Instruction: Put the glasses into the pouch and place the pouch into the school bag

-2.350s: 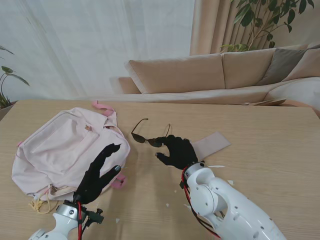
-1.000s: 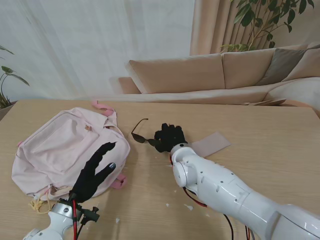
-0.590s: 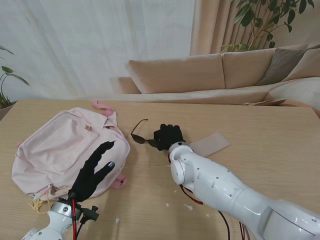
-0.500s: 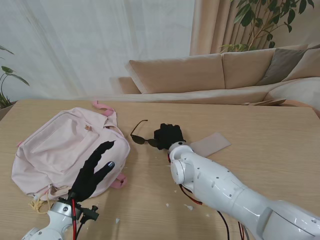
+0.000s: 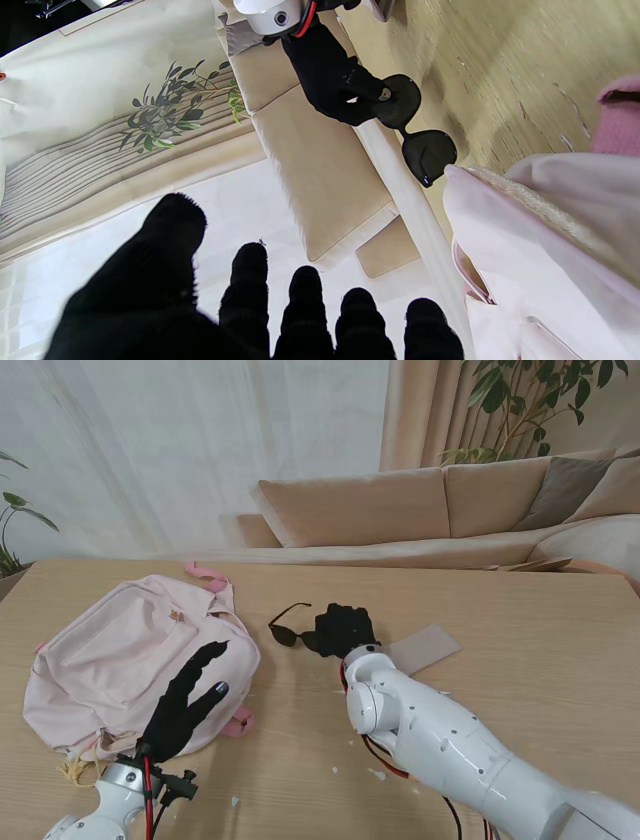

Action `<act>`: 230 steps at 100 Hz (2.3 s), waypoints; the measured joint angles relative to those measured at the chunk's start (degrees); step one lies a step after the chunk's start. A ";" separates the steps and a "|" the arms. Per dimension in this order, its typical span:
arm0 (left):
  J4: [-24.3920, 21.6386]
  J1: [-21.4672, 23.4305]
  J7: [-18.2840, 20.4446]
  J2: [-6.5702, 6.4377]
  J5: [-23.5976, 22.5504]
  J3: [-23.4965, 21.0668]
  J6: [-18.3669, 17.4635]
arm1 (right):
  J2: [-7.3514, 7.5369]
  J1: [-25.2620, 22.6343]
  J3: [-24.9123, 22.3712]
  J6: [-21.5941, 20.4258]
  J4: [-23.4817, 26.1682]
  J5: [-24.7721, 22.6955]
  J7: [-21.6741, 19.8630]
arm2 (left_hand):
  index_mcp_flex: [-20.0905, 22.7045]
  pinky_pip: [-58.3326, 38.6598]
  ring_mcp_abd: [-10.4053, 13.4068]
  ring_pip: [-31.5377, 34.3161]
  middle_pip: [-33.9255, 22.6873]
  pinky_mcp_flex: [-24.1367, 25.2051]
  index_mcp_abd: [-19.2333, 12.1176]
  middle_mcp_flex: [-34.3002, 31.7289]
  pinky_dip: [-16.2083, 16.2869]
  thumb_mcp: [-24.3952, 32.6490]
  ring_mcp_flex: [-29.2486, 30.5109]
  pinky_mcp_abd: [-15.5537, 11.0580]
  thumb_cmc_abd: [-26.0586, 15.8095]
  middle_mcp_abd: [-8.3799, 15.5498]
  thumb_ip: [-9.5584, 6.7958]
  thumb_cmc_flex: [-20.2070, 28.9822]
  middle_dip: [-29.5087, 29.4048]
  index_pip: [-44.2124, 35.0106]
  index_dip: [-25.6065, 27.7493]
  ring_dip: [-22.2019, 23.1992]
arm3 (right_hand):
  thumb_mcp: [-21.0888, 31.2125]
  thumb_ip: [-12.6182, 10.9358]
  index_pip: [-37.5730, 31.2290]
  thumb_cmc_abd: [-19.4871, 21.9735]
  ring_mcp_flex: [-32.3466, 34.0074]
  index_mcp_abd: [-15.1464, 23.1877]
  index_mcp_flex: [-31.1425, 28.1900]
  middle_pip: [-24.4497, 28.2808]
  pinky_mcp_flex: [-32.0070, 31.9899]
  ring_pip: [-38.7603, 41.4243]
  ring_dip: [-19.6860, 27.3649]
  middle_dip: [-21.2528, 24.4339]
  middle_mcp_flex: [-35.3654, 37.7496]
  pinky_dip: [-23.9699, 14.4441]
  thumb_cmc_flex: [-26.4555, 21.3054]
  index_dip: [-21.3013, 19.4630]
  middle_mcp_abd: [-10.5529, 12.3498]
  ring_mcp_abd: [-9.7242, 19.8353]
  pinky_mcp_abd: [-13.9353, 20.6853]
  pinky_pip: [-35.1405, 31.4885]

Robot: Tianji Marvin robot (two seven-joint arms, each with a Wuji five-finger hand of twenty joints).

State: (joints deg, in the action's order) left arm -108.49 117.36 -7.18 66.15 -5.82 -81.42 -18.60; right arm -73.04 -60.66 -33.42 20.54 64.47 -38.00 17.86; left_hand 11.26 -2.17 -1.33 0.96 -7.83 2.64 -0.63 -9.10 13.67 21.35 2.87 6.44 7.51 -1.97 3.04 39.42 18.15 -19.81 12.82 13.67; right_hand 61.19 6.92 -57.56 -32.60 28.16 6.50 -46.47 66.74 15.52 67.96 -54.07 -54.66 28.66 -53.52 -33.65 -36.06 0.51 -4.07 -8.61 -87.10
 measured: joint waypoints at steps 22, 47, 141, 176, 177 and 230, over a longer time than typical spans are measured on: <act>0.15 -0.02 -0.27 0.02 -0.52 0.15 0.02 | 2.32 -5.33 -5.50 0.72 7.09 -3.63 0.27 | 0.00 0.00 0.00 -0.01 0.00 0.00 0.00 0.00 0.00 0.00 0.00 0.00 0.00 0.00 0.00 0.00 0.00 0.00 0.00 -0.04 | -1.35 -0.01 0.00 0.63 0.00 -0.10 0.02 0.03 -0.03 0.07 -0.18 -0.30 0.00 -0.13 0.00 -2.24 -0.13 0.00 0.00 -0.06; 0.53 -0.35 -1.48 0.13 -1.72 0.63 0.10 | 4.16 -11.95 -12.35 -0.49 14.13 -7.19 1.97 | 0.00 0.00 -0.04 -0.01 -1.21 0.00 1.42 -0.02 0.53 1.21 0.00 0.02 0.98 -0.04 0.00 0.00 0.05 -2.82 1.42 0.02 | -2.93 -0.01 0.04 1.69 0.00 -0.14 0.10 0.12 -0.22 0.07 -0.83 -0.55 0.00 -0.83 0.00 -4.32 -0.16 0.00 0.00 -0.06; 1.01 -8.14 7.55 -2.84 -19.89 -2.68 6.71 | 9.32 -32.10 -26.51 -24.82 33.65 -22.00 9.49 | 0.02 -11.22 -4.97 6.70 -12.50 -0.65 5.58 -2.97 31.12 11.02 2.34 3.80 10.51 -2.28 0.42 0.09 4.28 2.42 1.13 17.84 | -4.44 -0.01 1.72 2.32 0.97 1.20 0.81 -0.03 -0.16 0.09 -0.98 -0.64 0.00 -1.39 -0.29 -7.84 0.47 -0.02 -0.01 -0.06; -0.42 -9.87 12.63 -3.16 -19.81 -2.03 11.71 | 10.37 -32.16 -24.60 -27.75 32.89 -25.93 12.40 | 0.03 -12.65 -7.73 9.81 -14.11 -3.61 12.44 -7.08 34.13 15.76 5.22 6.45 15.94 -6.05 1.60 -4.49 4.36 -3.45 3.88 19.16 | -4.44 -0.01 2.35 2.32 0.99 1.86 0.82 -0.66 -0.07 0.10 -0.99 -0.71 1.19 -1.39 0.07 -9.13 1.34 0.54 -0.01 -0.06; -0.46 -9.93 13.00 -3.22 -19.85 -2.04 11.74 | 10.39 -32.13 -24.54 -27.84 32.84 -26.03 12.47 | 0.03 -12.65 -7.73 9.84 -14.11 -3.61 12.44 -7.08 34.13 16.07 5.22 6.45 16.06 -6.05 1.61 -4.99 4.36 -3.45 3.88 19.16 | -4.44 -0.01 2.41 2.32 0.99 2.03 0.82 -0.66 -0.07 0.10 -0.99 -0.72 1.19 -1.39 0.17 -9.14 1.53 0.54 -0.01 -0.06; -1.10 -11.10 17.91 -4.94 -21.58 -2.00 10.61 | 11.08 -29.68 -21.53 -29.40 32.05 -29.23 14.15 | 0.12 -12.65 -7.73 10.26 -13.61 -3.85 6.72 -7.69 34.15 17.60 5.30 6.59 17.56 -4.47 2.25 -1.11 3.71 -5.64 4.12 19.16 | -4.44 -0.01 3.00 2.32 2.05 3.05 0.82 -1.46 0.58 0.11 -0.28 -0.97 1.73 -1.39 0.63 -10.03 2.28 1.27 -0.01 -0.06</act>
State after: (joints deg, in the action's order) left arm -109.59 106.25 10.73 61.21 -27.40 -83.43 -7.99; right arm -61.96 -90.34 -54.95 -8.87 96.52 -67.23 32.01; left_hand 11.38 -14.83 -9.07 11.21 -21.44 -1.21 6.09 -16.79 47.82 38.95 8.17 13.03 25.07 -6.43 5.29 38.31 21.86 -25.46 16.94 32.83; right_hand 56.75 6.91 -54.56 -30.29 30.21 9.55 -45.65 65.28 16.10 68.07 -54.35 -55.63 30.39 -54.90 -33.02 -46.08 2.79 -2.80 -8.62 -87.16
